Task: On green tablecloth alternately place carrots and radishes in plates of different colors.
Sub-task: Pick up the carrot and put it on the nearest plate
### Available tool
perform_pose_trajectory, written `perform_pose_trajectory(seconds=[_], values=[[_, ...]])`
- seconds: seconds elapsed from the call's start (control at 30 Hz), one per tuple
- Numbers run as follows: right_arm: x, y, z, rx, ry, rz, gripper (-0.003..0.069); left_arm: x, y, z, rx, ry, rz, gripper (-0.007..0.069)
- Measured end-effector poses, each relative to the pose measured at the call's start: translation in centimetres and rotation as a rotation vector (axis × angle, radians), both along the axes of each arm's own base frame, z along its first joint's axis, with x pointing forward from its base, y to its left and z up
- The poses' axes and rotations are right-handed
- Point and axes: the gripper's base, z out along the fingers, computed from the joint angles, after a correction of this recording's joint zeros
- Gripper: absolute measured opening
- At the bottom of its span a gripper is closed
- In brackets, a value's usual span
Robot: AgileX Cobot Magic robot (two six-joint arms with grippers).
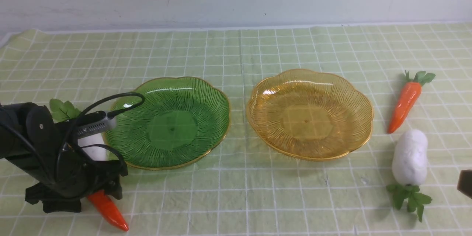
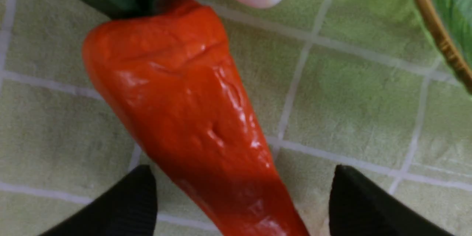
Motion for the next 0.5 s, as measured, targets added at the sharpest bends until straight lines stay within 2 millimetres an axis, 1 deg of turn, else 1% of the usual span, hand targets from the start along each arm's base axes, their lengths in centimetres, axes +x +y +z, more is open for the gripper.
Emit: perform_pose_trajectory(seconds=[0.03,0.07,0.1,0.2,0.23,0.3,0.4,0.5], values=[[0.0,0.0,-0.1,0.001,0.006,0.001,-0.0015,0.0,0.0,0.0,0.001,0.003,-0.001,0.0505],[0.1,0.0,-0.1,0.001,0.016,0.004,-0.0015,0.0,0.0,-0.1,0.0,0.009,-0.002,0.0454],[0.2,0.0,-0.2,0.004,0.028,0.004,-0.0015,-0.1,0.0,-0.1,0.0,0.015,-0.002,0.0417],[0.7,0.0,-0.6,0.01,0.086,0.004,-0.0015,-0.4,0.0,-0.1,0.0,0.051,-0.008,0.0226],[0.9,0.0,-0.8,0.007,0.109,0.003,-0.0015,-0.6,0.0,0.0,0.001,0.062,-0.011,0.0193],[1.4,-0.1,-1.1,-0.01,0.152,0.004,-0.0015,-1.0,0.0,0.3,-0.001,0.086,-0.018,0.0203],[2.4,-0.4,-1.3,-0.074,0.216,0.01,-0.0015,-2.1,0.0,1.7,0.001,0.131,-0.063,0.0207],[3.6,-1.0,-0.6,-0.141,0.276,-0.016,-0.0015,-3.7,-0.1,4.2,-0.001,0.131,-0.108,0.0207]])
